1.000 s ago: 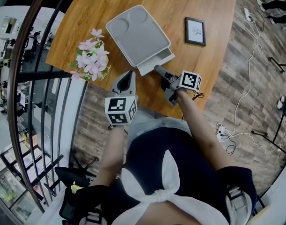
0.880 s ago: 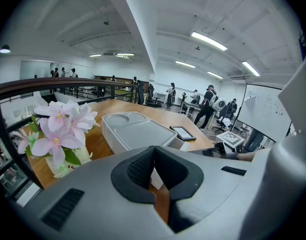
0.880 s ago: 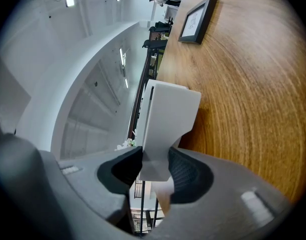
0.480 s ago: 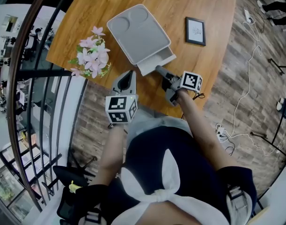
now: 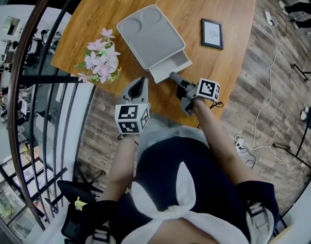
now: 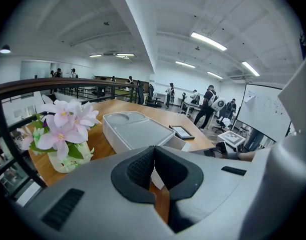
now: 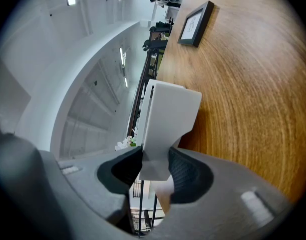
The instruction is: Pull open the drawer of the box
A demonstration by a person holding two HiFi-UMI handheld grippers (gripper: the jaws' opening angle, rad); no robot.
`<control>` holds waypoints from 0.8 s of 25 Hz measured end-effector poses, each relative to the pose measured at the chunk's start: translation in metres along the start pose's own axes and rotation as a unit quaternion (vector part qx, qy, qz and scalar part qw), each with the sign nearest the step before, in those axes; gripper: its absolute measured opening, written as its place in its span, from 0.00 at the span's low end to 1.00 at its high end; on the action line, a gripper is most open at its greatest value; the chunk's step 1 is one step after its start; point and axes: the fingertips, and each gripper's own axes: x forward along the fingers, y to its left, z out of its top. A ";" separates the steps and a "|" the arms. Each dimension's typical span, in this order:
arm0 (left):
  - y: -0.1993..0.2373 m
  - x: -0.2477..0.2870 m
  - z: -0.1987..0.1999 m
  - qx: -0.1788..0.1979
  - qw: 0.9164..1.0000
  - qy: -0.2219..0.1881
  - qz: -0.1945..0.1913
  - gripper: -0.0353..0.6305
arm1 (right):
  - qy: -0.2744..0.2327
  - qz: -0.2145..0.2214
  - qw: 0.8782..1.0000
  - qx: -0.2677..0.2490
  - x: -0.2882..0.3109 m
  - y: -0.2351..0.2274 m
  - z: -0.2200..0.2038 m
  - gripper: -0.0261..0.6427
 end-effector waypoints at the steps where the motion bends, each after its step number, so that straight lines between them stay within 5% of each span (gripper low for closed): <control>1: 0.000 0.000 0.000 0.001 1.000 0.000 0.000 0.08 | 0.000 0.006 1.000 -0.003 0.000 0.001 0.000 0.28; 20: -0.010 -0.009 -0.007 0.001 1.000 0.000 -0.007 0.08 | -0.013 -0.025 0.999 0.015 -0.022 -0.004 -0.010 0.28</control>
